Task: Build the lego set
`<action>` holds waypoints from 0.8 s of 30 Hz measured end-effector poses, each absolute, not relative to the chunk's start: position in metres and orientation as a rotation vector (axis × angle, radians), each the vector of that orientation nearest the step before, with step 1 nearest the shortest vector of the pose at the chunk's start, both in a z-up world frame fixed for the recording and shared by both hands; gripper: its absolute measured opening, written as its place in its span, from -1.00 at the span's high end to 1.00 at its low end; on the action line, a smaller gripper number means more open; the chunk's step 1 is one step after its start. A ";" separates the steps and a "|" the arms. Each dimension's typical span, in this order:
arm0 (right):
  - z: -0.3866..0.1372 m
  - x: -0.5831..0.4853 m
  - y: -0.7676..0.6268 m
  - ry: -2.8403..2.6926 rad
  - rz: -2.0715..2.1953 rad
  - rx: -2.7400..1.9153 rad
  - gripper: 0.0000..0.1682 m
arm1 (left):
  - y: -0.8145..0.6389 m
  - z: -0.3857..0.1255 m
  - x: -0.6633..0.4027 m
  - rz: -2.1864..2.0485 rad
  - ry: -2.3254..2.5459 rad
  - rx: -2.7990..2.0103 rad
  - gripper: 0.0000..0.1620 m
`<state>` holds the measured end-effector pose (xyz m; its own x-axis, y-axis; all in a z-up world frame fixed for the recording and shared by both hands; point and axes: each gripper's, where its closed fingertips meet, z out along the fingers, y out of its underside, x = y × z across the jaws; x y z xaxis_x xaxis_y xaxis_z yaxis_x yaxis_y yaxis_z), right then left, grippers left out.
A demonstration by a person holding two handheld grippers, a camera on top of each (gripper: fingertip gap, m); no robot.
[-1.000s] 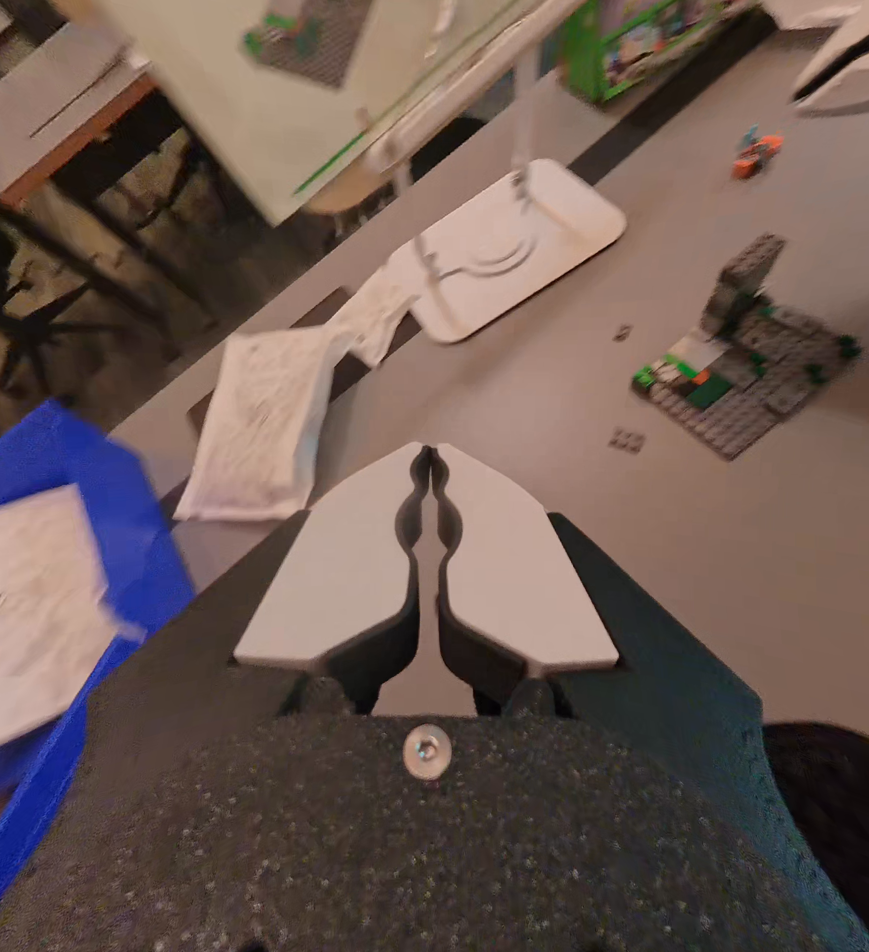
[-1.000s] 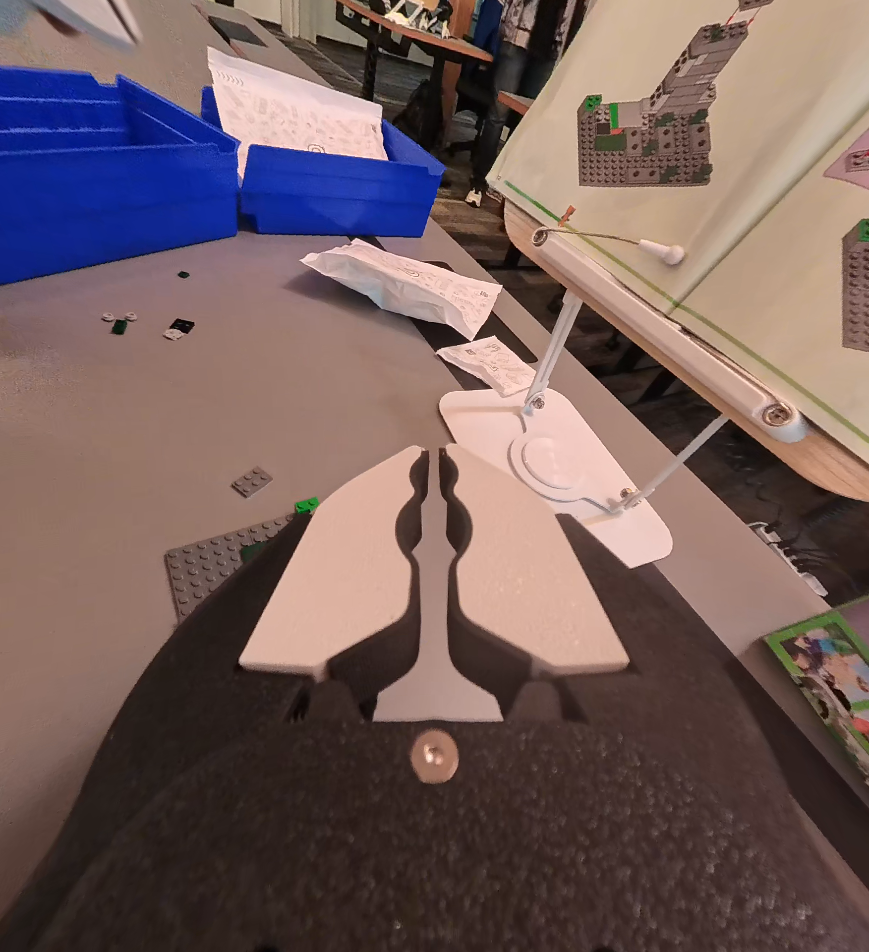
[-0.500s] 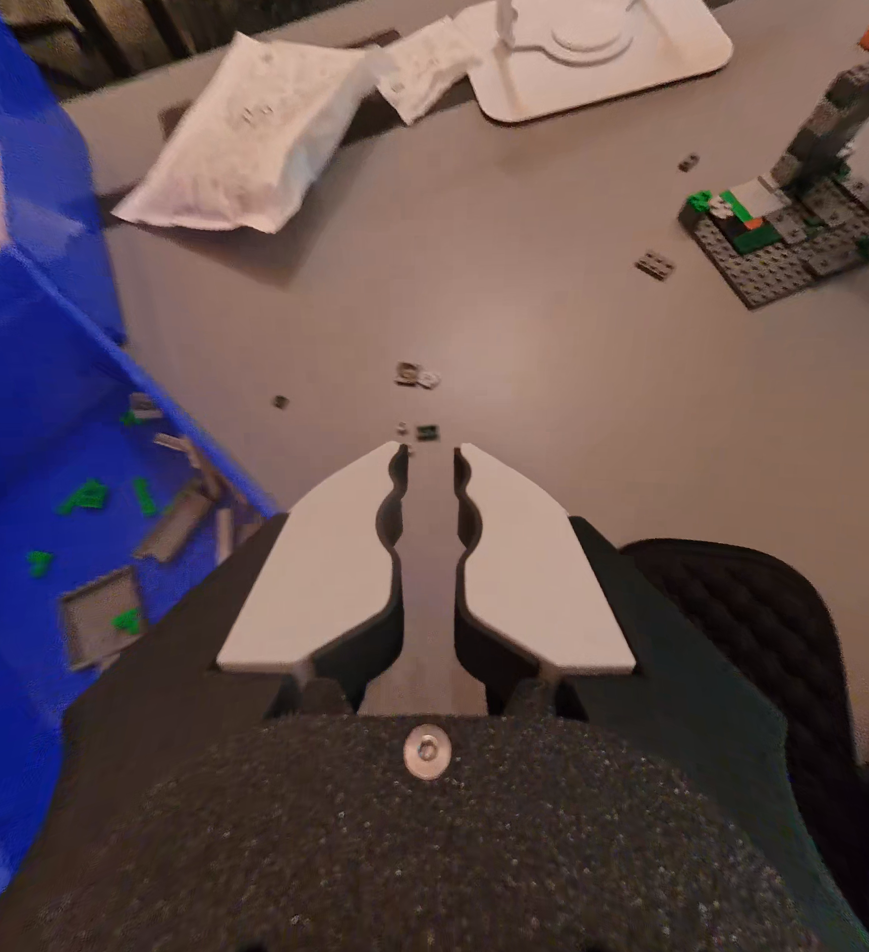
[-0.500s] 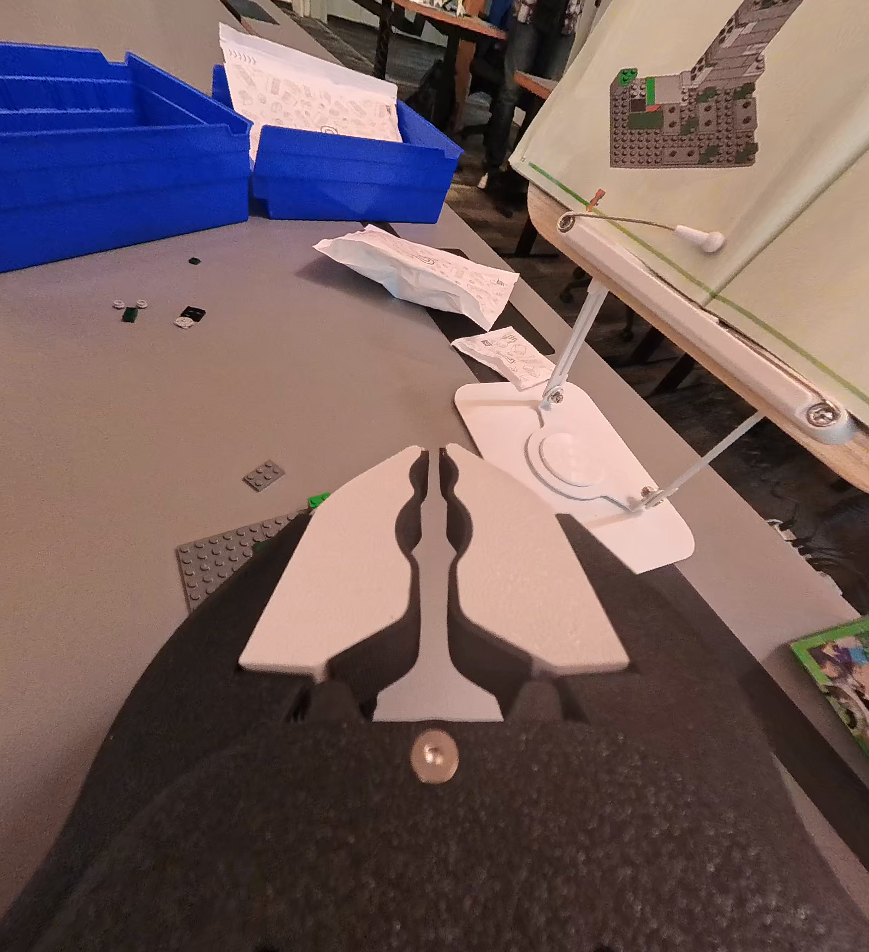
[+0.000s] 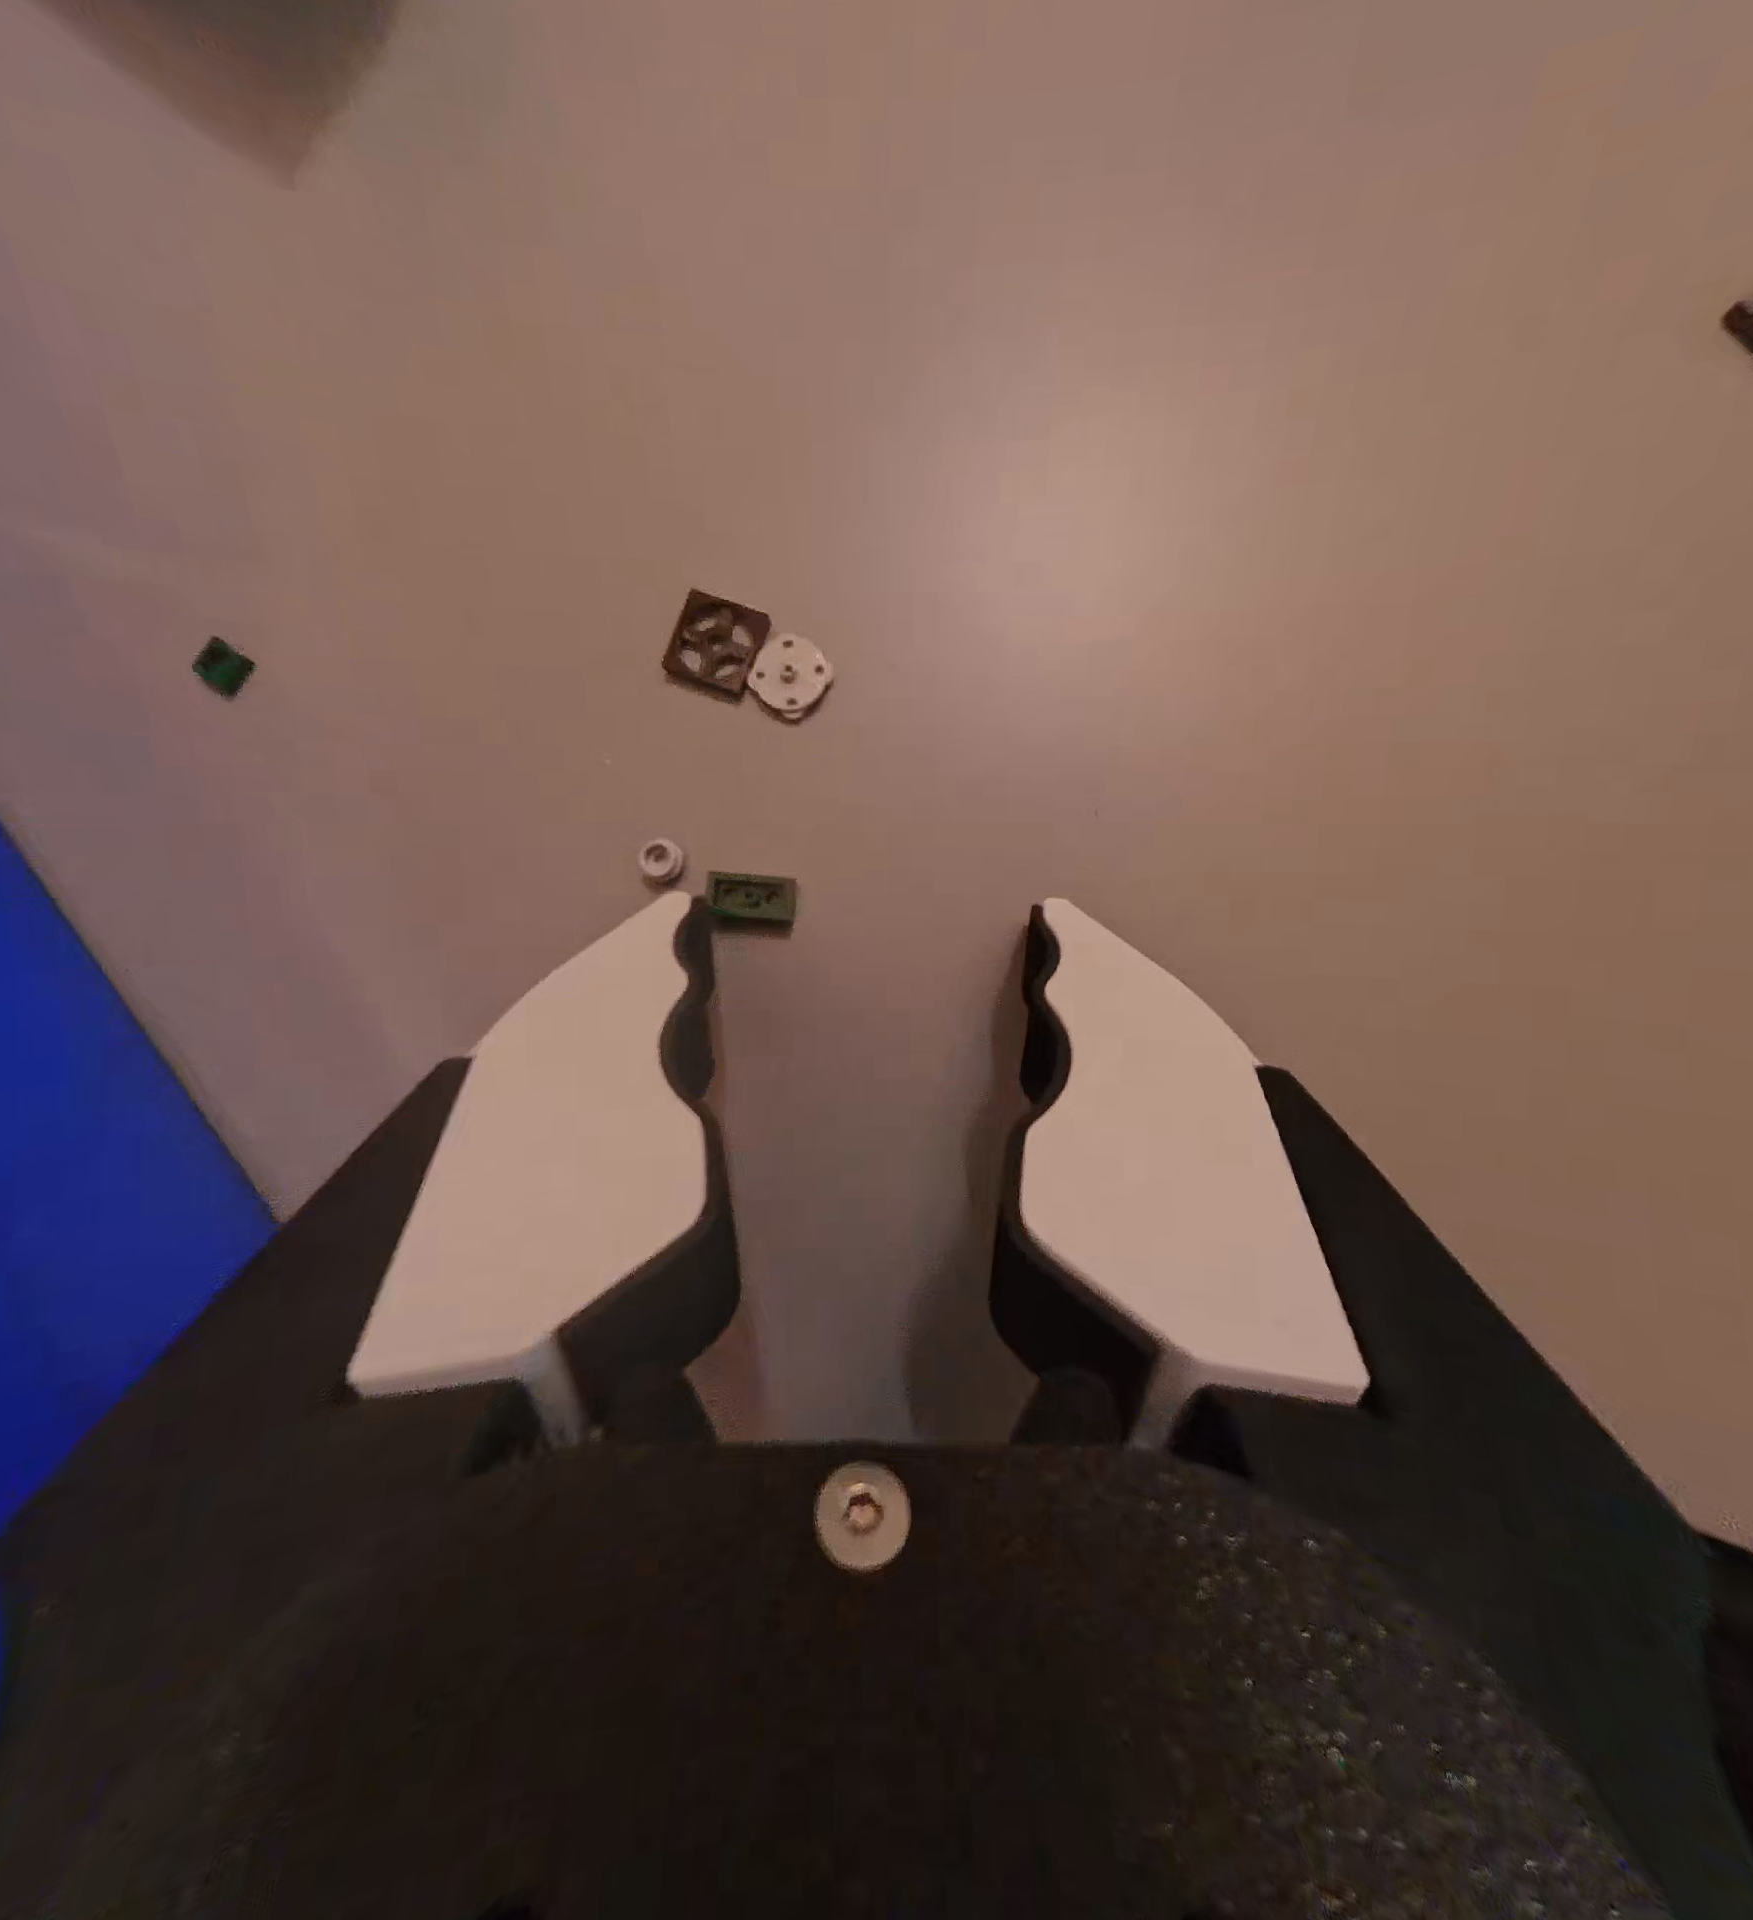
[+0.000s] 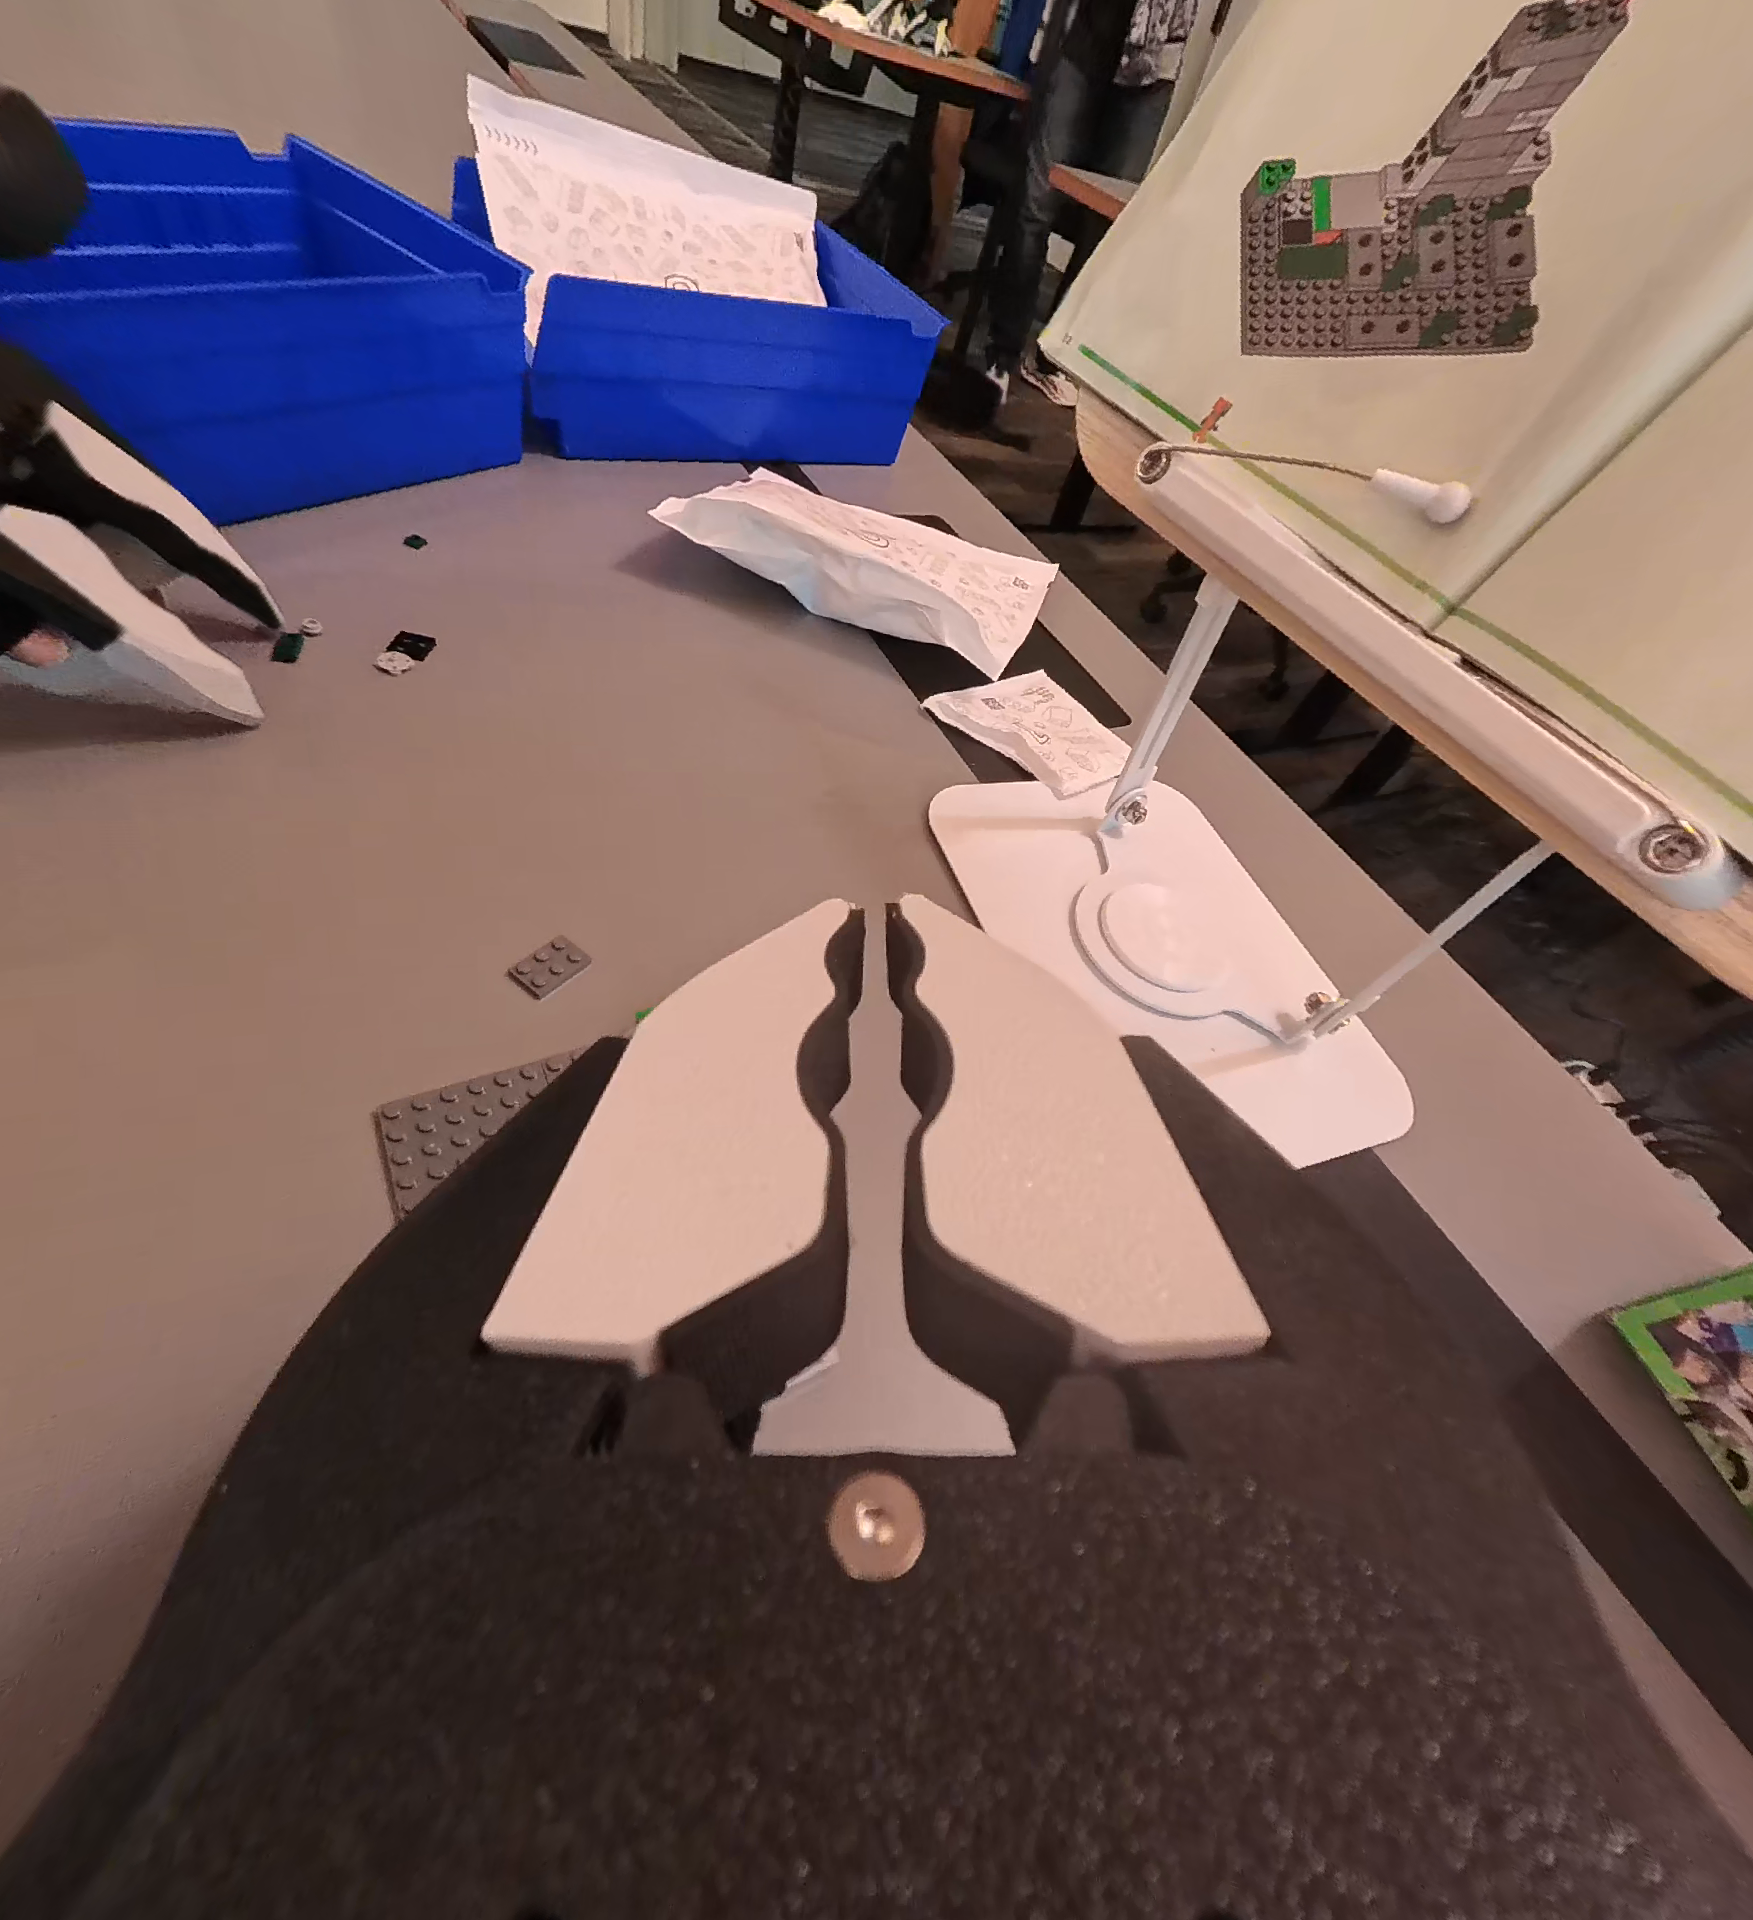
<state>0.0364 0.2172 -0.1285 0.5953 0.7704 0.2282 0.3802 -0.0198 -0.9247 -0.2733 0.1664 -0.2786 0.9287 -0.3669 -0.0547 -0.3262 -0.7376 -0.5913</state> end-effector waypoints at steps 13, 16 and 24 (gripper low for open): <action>-0.136 0.039 0.221 -0.972 0.413 -1.653 0.96 | 0.176 -0.281 -0.284 -0.171 0.429 -2.479 0.56; -0.138 0.039 0.221 -0.974 0.414 -1.657 0.96 | 0.173 -0.281 -0.285 -0.183 0.444 -2.475 0.74; -0.137 0.037 0.219 -0.978 0.413 -1.653 0.96 | 0.167 -0.272 -0.267 -0.295 0.514 -2.386 0.91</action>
<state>0.0375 0.2192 -0.1372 0.5957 0.7740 0.2148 0.3857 -0.0411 -0.9217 -0.2674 0.1669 -0.2722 0.8970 -0.4357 0.0747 -0.2843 -0.6979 -0.6574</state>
